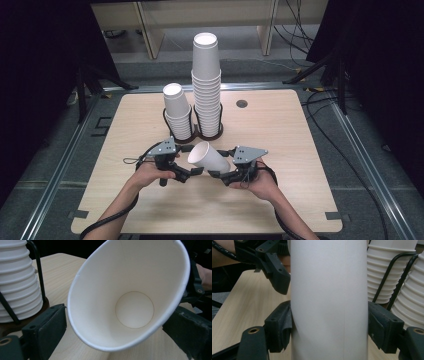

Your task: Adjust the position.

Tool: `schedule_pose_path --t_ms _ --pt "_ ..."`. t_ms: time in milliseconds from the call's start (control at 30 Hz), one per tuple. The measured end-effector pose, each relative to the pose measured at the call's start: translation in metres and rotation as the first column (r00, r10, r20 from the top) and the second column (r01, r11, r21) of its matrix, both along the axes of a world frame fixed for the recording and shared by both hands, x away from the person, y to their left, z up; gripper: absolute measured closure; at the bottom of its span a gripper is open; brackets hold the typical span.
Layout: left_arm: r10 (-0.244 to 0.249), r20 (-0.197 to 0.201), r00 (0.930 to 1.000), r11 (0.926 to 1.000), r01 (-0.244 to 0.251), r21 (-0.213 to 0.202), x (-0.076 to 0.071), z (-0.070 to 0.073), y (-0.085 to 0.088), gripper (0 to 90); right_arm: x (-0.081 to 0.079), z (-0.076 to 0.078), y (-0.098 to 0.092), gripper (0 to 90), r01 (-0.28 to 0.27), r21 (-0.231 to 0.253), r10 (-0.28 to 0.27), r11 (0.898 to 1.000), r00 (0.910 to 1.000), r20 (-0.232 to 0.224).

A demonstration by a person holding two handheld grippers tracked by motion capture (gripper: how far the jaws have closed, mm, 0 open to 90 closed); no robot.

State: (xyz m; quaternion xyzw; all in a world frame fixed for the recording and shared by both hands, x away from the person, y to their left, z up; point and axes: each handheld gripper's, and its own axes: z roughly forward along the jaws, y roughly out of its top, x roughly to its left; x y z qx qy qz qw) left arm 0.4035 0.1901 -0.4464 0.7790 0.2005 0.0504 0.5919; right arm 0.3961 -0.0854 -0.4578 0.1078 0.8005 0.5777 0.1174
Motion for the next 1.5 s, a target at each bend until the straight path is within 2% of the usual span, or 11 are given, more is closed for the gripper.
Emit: schedule_pose_path --t_ms 200,500,567,600,667,867,967,1000,1033,1200,1500 --pt "-0.015 -0.005 0.9999 0.9994 0.015 -0.030 0.0013 -0.0009 -0.0033 4.9 0.0003 -0.0004 0.0005 27.5 -0.003 0.003 0.003 1.000 1.0000 0.001" --pt "-0.013 -0.008 0.9999 0.9993 0.012 -0.035 0.0020 -0.0007 -0.0049 4.1 0.0003 -0.0015 0.0017 27.2 -0.017 0.030 0.018 0.999 0.9995 -0.025" --pt "-0.014 -0.005 0.9999 0.9995 0.014 -0.030 0.0020 -0.0008 -0.0049 3.9 0.0006 -0.0018 0.0021 27.2 -0.025 0.030 0.026 0.999 0.9993 -0.028" --pt "-0.016 -0.003 0.9999 0.9990 0.016 -0.041 0.0017 -0.0021 -0.0064 3.9 0.0012 -0.0014 0.0014 27.0 -0.015 0.012 0.015 1.000 0.9999 0.001" --pt "-0.016 0.002 0.9999 0.9991 0.016 -0.038 0.0014 -0.0024 -0.0067 3.8 -0.0007 -0.0028 0.0022 26.9 -0.008 0.013 0.009 1.000 0.9995 -0.031" --pt "-0.016 0.012 0.9998 0.9985 0.017 -0.051 0.0017 0.0002 -0.0068 4.4 0.0010 -0.0025 0.0021 26.2 -0.007 0.004 0.007 1.000 0.9998 -0.018" --pt "-0.008 0.016 0.9998 0.9992 0.009 -0.039 0.0009 0.0024 -0.0062 5.1 0.0011 -0.0014 0.0022 26.0 -0.012 0.005 0.012 1.000 0.9993 -0.035" --pt "-0.016 0.022 0.9996 0.9978 0.017 -0.063 0.0013 0.0025 -0.0075 5.2 0.0015 -0.0012 0.0025 26.0 -0.003 0.011 0.003 1.000 0.9998 -0.019" --pt "-0.011 0.028 0.9996 0.9991 0.012 -0.042 0.0010 0.0035 -0.0061 5.5 0.0019 -0.0008 0.0026 25.9 -0.004 0.012 0.004 1.000 0.9999 -0.016" --pt "-0.009 0.039 0.9992 0.9986 0.011 -0.051 -0.0003 0.0037 -0.0065 7.5 0.0019 -0.0008 0.0017 25.7 -0.018 -0.006 0.018 1.000 0.9987 -0.048" --pt "-0.013 0.065 0.9978 0.9978 0.017 -0.065 -0.0019 0.0062 -0.0051 9.9 0.0029 -0.0005 0.0034 25.7 -0.017 0.012 0.017 1.000 0.9986 -0.051"
